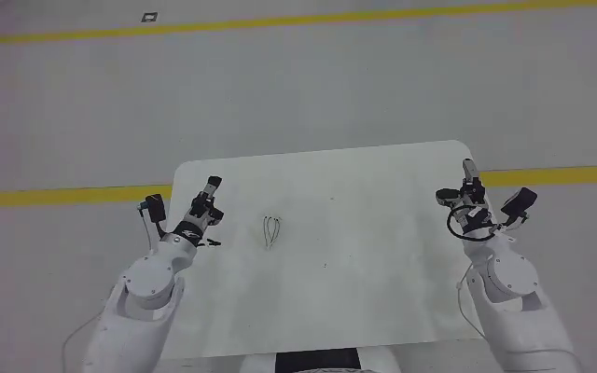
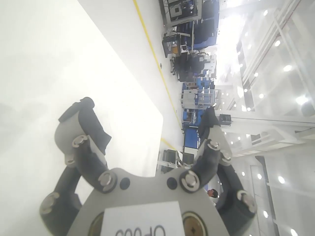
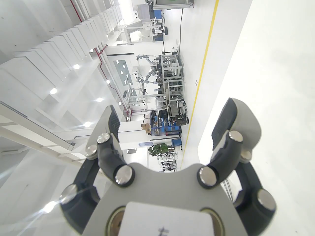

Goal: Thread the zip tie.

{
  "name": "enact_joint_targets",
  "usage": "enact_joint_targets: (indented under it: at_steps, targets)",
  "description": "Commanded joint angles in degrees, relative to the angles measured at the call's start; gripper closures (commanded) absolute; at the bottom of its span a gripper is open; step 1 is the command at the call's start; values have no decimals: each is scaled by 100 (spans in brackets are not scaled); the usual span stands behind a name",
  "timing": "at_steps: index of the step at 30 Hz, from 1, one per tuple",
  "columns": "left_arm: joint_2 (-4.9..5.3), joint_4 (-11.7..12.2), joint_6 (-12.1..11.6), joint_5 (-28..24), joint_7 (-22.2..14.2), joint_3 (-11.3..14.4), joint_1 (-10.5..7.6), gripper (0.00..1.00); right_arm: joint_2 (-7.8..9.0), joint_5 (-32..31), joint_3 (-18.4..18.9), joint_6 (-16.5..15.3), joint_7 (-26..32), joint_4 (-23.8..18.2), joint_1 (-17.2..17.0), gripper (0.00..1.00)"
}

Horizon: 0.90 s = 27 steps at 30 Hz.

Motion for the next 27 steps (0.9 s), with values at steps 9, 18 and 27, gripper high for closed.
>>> enact_joint_targets:
  at_steps: [9, 18, 27]
  targets:
    - [92, -344, 750, 1305, -1491, 646, -714, 0, 0, 0, 0, 0, 0, 0, 0, 0]
    - [97, -129, 750, 1822, -1798, 756, -842, 0, 0, 0, 0, 0, 0, 0, 0, 0]
    - [210, -196, 750, 2496, -3504, 721, -1342, 0, 0, 0, 0, 0, 0, 0, 0, 0]
